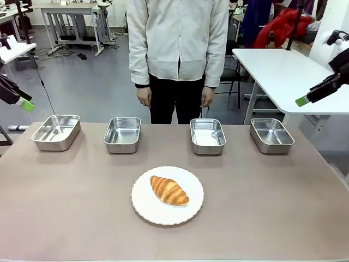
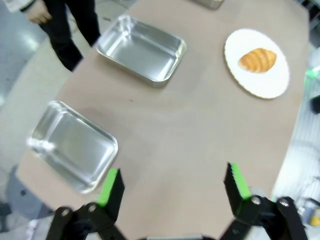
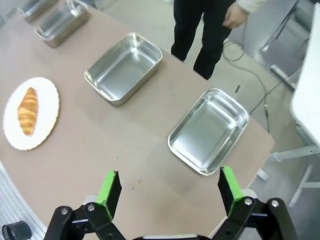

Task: Place the bread in the container.
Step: Place the Butter Roll into the Airtight Container indicated by the human.

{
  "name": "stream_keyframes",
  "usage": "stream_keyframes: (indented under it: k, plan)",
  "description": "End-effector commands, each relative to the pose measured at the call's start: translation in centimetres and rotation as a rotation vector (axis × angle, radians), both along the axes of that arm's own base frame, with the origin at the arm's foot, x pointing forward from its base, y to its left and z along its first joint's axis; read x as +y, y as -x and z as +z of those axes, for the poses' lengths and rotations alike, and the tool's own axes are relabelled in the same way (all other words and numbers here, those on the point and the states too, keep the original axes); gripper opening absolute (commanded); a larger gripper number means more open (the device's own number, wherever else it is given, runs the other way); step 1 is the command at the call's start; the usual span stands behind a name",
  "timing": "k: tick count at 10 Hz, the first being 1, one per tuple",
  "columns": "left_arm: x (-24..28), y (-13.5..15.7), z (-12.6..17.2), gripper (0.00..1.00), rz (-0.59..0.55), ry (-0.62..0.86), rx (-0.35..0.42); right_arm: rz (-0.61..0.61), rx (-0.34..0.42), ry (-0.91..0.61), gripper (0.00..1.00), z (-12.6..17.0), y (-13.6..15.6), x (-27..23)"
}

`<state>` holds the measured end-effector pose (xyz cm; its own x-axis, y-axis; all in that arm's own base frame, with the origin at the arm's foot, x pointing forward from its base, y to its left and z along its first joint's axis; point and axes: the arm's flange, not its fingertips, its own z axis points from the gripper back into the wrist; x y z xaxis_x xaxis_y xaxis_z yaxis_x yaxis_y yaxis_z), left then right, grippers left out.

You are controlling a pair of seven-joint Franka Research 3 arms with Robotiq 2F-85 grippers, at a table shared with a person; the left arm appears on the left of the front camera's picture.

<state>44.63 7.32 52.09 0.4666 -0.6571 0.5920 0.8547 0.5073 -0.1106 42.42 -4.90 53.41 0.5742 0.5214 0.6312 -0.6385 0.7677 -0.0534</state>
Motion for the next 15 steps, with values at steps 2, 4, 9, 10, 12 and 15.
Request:
stream_keyframes:
  k: [2,4,9,10,12,15]
  plan:
    - [4.5,-2.5,4.5,1.00,-0.076,0.071,-0.045,0.017,-0.012,-0.056,1.00,3.5,-3.5,-3.2]
    - [6.7,-3.1,6.4,1.00,-0.069,0.127,-0.073,0.045,-0.035,-0.099,1.00,5.2,-4.2,-5.7]
    - [8.2,-3.0,9.2,1.00,0.044,0.269,-0.049,0.002,-0.044,-0.181,1.00,8.3,-4.8,-8.5]
    - [8.0,-2.7,9.5,1.00,0.061,0.288,-0.071,0.002,-0.057,-0.193,1.00,8.7,-4.8,-8.4]
    - [7.4,-2.0,9.5,1.00,0.042,0.301,-0.126,0.008,-0.080,-0.207,1.00,9.0,-4.7,-8.4]
    - [7.4,-2.0,8.7,1.00,0.027,0.335,-0.165,0.009,-0.078,-0.217,1.00,8.4,-5.1,-8.6]
